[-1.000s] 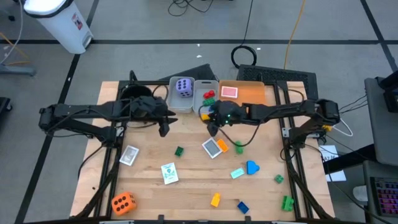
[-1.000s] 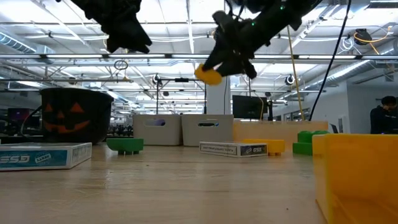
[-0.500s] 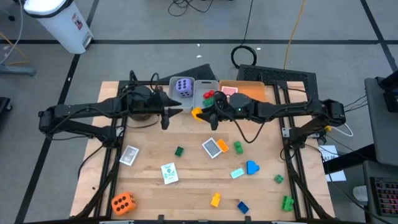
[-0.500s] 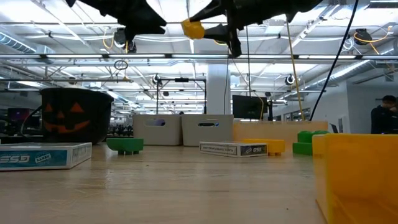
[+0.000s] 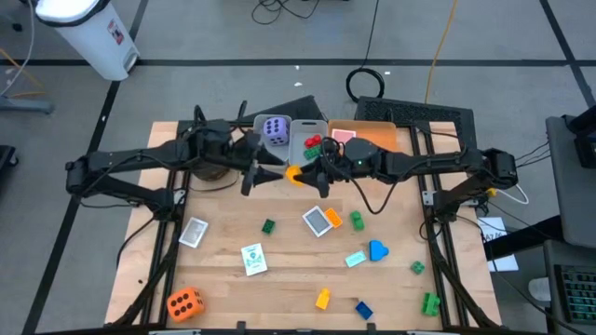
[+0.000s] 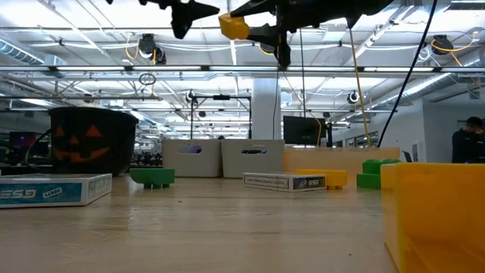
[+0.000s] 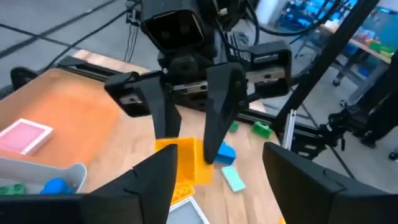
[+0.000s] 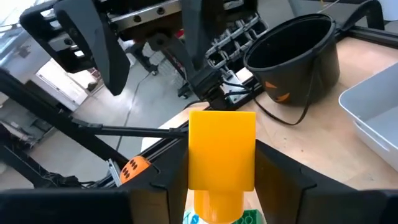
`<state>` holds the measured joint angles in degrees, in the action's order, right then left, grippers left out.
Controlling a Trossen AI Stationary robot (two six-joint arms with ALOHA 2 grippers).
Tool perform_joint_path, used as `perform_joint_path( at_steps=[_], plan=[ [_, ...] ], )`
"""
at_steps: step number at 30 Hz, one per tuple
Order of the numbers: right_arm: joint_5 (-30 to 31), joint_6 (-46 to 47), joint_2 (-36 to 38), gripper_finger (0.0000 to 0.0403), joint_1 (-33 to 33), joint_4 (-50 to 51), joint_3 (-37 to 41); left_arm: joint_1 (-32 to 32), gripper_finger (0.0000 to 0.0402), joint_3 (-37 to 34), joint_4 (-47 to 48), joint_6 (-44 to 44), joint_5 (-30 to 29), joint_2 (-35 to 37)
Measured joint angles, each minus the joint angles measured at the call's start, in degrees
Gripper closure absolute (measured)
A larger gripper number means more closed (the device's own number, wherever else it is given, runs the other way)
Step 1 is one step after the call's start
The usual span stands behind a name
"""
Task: Pick & Place Toys
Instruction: Put the yellow gamepiece into the right gray bin
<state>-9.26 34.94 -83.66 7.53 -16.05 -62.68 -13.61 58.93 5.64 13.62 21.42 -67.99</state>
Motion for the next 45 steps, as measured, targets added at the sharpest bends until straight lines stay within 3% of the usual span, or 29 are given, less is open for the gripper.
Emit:
perform_joint_path(
  at_steps=[7, 22, 39, 45],
  plan=[
    [-2.6, -1.3, 0.0, 0.0260, 0.2, -1.5, 0.0, 0.0, 0.0149, 3.1, 6.0, -5.5, 0.2, -3.2],
    [-12.2, 1.9, 0.0, 0.0262, 1.0, -6.6, 0.0, 3.0, 0.0149, 3.2, 4.0, -16.8, 0.9, -2.9],
    [-20.0, 4.9, 0.0, 0.0263, 3.0, -10.4, 0.0, 6.8, 0.0149, 3.2, 3.6, -30.2, -3.7, -2.9],
    [-21.0, 5.5, 0.0, 0.0259, 3.0, -11.0, 0.0, 8.2, 0.0149, 3.2, 1.3, -33.5, -9.2, -2.9]
  ],
)
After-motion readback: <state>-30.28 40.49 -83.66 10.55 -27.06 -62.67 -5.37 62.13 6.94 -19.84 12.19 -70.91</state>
